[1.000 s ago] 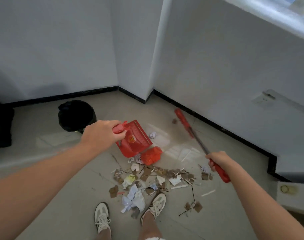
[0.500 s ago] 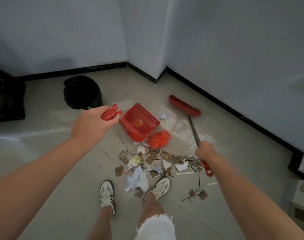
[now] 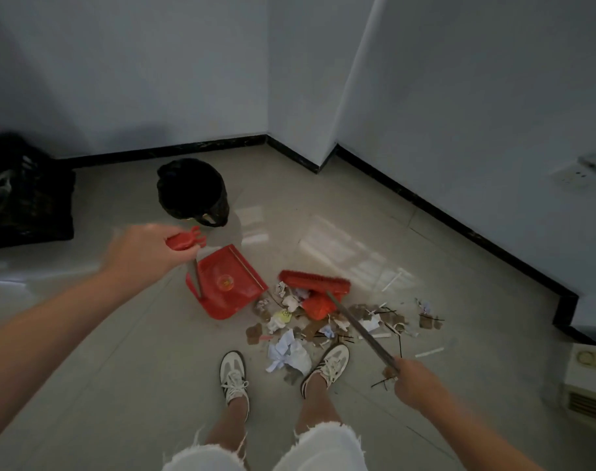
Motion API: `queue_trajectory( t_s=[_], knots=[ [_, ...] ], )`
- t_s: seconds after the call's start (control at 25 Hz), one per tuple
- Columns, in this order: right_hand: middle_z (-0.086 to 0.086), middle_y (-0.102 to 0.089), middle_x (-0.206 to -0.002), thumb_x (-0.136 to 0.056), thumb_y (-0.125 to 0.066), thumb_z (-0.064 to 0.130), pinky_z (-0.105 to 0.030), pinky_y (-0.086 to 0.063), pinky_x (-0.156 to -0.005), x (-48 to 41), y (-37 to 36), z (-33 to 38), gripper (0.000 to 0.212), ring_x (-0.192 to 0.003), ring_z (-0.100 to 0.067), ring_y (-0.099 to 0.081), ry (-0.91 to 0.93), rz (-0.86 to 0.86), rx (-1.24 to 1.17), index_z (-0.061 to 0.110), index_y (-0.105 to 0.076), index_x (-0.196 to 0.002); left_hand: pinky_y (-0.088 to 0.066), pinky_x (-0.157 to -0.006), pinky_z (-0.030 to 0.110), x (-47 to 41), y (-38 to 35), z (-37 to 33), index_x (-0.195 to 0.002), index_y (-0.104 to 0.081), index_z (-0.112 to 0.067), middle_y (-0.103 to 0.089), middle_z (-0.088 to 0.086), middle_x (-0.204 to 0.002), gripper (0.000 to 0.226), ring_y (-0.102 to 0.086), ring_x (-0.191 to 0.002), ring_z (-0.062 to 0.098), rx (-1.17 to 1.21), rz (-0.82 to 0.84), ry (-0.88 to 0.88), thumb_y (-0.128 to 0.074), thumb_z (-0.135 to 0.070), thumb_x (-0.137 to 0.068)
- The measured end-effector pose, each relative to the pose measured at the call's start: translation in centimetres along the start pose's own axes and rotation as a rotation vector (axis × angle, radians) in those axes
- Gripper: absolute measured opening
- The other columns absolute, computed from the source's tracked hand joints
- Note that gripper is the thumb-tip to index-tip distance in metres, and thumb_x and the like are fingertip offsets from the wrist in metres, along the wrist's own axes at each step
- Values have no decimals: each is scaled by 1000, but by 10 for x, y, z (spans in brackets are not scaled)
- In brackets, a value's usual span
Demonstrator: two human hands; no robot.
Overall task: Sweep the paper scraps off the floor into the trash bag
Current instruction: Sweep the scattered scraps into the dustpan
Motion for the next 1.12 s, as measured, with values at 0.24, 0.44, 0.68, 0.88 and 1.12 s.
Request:
queue_trajectory(
  t_s=[0.24,0.44,0.68,0.88,1.12],
  knots=[
    [0,-60,-75,-87,-41,3,-23,-44,-47,2,34,50,58,-58,-13,-57,31,-182,-202,29,-47,-139,-46,-57,34,15,1,60,-66,-61,-30,-60,-6,-60,28,-59,-63,18,42,-22,9,-65,-58,-72],
    [-12,-62,-94,-94,-44,15,-32,-45,-56,-74,77,150,42,-67,-22,-54,96,-219,-476,19,-44,-136,-52,-68,36,23,-21,76,-92,-73,-30,-72,0,-79,27,-66,-77,25,3,-119,31,-70,-52,-77],
    [-12,-50,-65,-91,-30,13,-26,-40,-42,-148,98,172,49,-44,-19,-43,-59,-38,-488,20,-35,-139,-48,-71,35,32,-43,98,-103,-68,-39,-67,-7,-81,32,-61,-79,21,61,-109,175,-62,-59,-78],
    [-10,-55,-78,-93,-41,10,-28,-50,-44,-102,48,129,48,-57,-18,-53,59,-24,-202,10,-39,-141,-44,-63,35,50,-28,106,-94,-67,-29,-66,5,-71,28,-61,-72,32,-8,-211,129,-66,-53,-80],
    [-9,-58,-107,-83,-40,11,-33,-54,-81,-26,-25,73,74,-93,-26,-62,-40,38,-2,31,-21,-152,-44,-59,36,72,-9,121,-103,-71,-27,-69,10,-71,29,-65,-69,38,-80,-244,41,-75,-43,-78]
  ],
)
Point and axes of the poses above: each hand's wrist, its own x-axis away from the middle knuckle, its own y-axis out of the back of the hand, z = x × y, the point moved 4 cm from there along -x, towards the middle knuckle
